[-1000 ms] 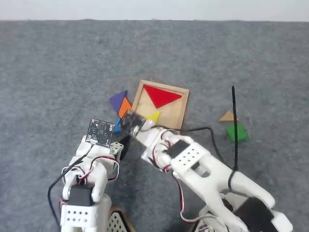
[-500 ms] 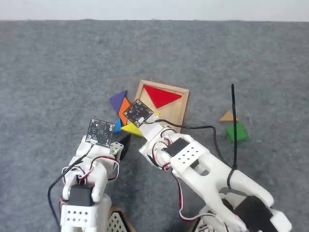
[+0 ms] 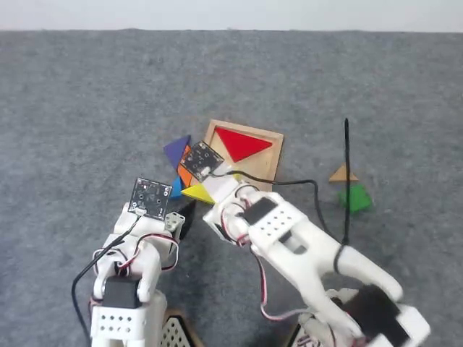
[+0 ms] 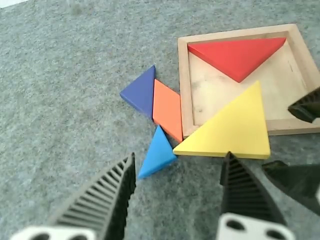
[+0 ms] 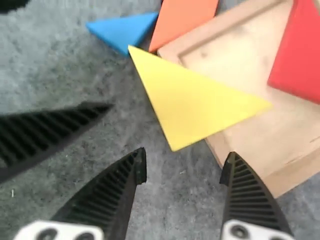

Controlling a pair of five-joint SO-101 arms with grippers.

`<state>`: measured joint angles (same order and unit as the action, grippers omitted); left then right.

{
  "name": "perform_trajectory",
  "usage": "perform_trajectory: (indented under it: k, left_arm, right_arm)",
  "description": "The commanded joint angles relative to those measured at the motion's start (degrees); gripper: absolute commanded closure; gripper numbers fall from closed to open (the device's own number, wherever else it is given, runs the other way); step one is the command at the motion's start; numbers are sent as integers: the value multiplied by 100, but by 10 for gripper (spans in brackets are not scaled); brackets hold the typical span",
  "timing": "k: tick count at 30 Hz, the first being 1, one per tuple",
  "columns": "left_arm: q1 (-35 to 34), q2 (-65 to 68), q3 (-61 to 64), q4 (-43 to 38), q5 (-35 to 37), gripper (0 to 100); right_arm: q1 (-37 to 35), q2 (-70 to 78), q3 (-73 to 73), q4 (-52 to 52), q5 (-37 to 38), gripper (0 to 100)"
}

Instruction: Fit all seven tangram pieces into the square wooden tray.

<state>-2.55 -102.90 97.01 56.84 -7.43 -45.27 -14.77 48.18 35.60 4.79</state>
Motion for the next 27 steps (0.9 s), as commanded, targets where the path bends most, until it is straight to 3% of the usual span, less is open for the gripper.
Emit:
perform_trajectory:
  k: [1, 27]
  left_arm:
    - [-18, -88, -57, 53, -26, 732]
    - [-18, -88, -57, 53, -26, 732]
  right_arm:
    - [92, 637, -826, 207, -26, 754]
    - [831, 2404, -2690, 901, 448, 754]
